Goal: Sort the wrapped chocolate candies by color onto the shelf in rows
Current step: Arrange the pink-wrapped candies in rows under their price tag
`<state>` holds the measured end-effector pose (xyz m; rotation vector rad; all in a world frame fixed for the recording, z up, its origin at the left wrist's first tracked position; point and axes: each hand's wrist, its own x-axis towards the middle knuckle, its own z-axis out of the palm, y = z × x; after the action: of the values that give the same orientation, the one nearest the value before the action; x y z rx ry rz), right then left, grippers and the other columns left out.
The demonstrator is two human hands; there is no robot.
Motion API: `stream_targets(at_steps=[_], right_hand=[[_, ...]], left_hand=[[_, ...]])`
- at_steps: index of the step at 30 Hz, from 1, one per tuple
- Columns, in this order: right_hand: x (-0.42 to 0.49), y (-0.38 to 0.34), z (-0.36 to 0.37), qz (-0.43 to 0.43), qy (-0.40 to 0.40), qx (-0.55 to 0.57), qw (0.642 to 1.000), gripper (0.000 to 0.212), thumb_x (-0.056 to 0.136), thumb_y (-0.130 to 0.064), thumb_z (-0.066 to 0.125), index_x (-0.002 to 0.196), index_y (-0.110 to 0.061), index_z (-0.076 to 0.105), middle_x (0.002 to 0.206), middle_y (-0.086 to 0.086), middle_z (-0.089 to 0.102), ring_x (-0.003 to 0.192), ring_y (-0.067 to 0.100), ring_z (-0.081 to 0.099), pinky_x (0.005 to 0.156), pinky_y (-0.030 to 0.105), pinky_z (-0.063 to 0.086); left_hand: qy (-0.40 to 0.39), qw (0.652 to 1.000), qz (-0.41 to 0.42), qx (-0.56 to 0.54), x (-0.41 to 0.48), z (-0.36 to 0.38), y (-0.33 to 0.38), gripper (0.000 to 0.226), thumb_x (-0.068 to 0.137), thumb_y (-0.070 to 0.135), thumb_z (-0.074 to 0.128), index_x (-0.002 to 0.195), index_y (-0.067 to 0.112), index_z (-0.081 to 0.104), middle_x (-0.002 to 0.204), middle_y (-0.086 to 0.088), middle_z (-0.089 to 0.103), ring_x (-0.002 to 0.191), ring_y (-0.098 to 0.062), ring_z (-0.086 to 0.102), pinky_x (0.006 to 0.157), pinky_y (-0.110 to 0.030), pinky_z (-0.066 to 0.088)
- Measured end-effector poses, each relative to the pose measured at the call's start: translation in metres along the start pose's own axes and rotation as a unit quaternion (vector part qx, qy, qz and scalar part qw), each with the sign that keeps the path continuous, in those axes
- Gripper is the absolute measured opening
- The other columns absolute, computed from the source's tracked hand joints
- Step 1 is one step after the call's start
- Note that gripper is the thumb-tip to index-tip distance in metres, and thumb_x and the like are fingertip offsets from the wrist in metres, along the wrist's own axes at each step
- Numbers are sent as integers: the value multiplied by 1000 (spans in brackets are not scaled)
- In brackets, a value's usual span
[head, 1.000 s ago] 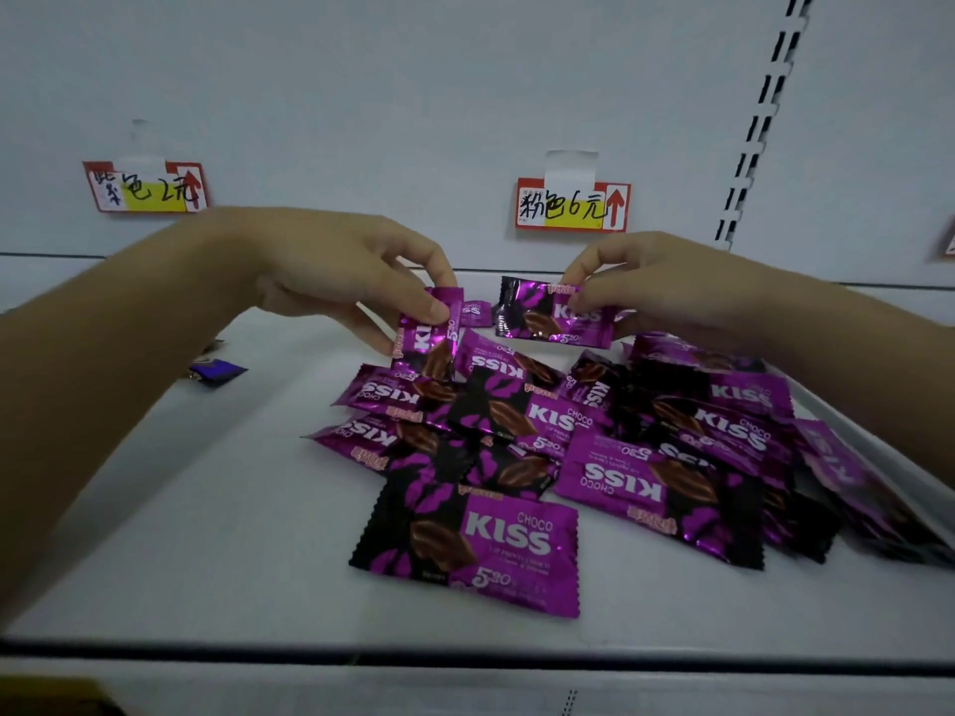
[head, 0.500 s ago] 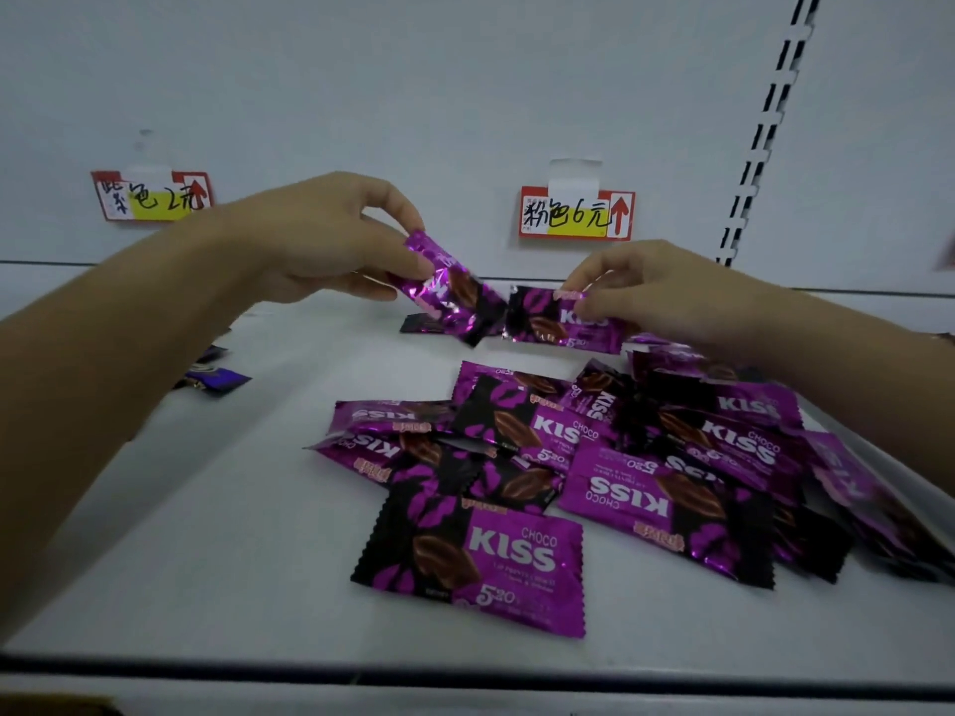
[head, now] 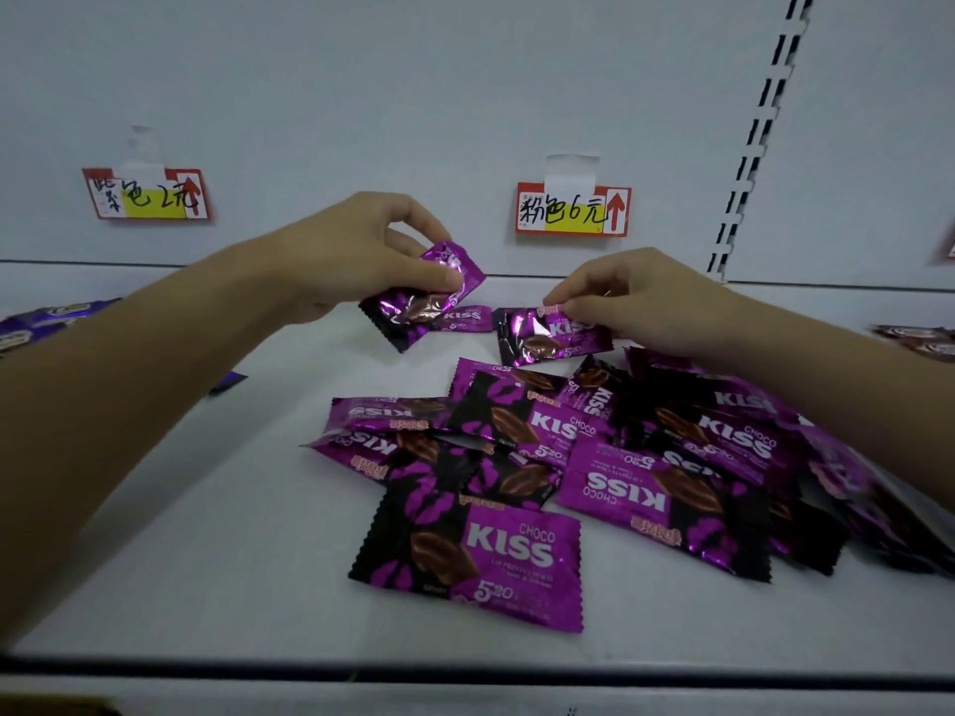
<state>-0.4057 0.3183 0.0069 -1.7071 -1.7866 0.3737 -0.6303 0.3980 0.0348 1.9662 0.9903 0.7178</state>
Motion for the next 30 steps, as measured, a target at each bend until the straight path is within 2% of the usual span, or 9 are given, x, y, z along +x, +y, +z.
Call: stream_targets(at_steps=[2,6,10,12,18,22,25,27,30], right_hand=[[2,5,1,-4,2,-30,1000,17,90,-18,60,103,-22,71,95,-4,70,89,13,64,76,17,46],[2,9,2,-33,-23,-119,992,19,87,-28,64,106,-29,69,101,-9,65,91,5,58,73,17,41],[0,6,2,-50,-66,-151,985,20,87,-29,65,106,-31,70,103,-15,60,94,6,55,77,20,39],[0,6,3,-50,-72,-160,983,23,87,-28,65,110,-28,68,105,-13,63,94,7,56,81,21,41],[1,7,3,-51,-76,-159,983,18,87,-29,64,104,-29,71,102,-13,63,93,6,58,83,25,46],[0,6,3,-53,-49,-147,986,15,89,-30,61,98,-30,73,98,-14,66,90,3,59,75,15,44],[-2,4,2,-58,-11,-132,990,14,90,-28,60,96,-26,73,95,-10,68,92,6,60,78,20,45],[-3,2,2,-59,-5,-129,990,15,90,-27,60,96,-24,73,93,-9,68,91,6,60,77,18,44],[-3,1,1,-61,-1,-135,989,14,90,-25,59,95,-25,72,90,-10,67,87,4,59,69,4,37]], left_hand=[[13,1000,10,-1,1,1,0,28,75,18,75,99,15,61,81,-3,73,68,-13,69,62,-26,52],[37,999,8,-8,1,-1,2,28,83,15,71,109,18,61,92,-1,73,84,-13,66,82,-32,49],[35,999,-8,3,1,-3,2,28,85,11,68,110,20,62,94,1,72,79,-11,67,74,-28,50],[30,999,-18,18,2,-3,0,25,85,11,68,107,22,65,95,0,71,78,-10,68,72,-26,51],[3,999,-30,29,2,-3,-2,20,86,7,65,101,19,66,99,-5,70,83,-13,67,71,-24,55],[3,999,-39,15,2,-3,-1,16,84,1,65,93,14,62,100,-10,70,84,-18,66,78,-29,56],[11,999,-44,-11,3,-2,-2,13,84,2,65,85,13,58,92,-11,71,83,-19,69,84,-32,56],[12,998,-44,-40,4,0,-1,13,86,5,63,81,13,55,82,-7,72,80,-17,71,82,-31,56],[28,997,-19,-63,3,3,1,10,87,4,61,86,12,55,90,-9,68,76,-16,68,74,-29,59]])
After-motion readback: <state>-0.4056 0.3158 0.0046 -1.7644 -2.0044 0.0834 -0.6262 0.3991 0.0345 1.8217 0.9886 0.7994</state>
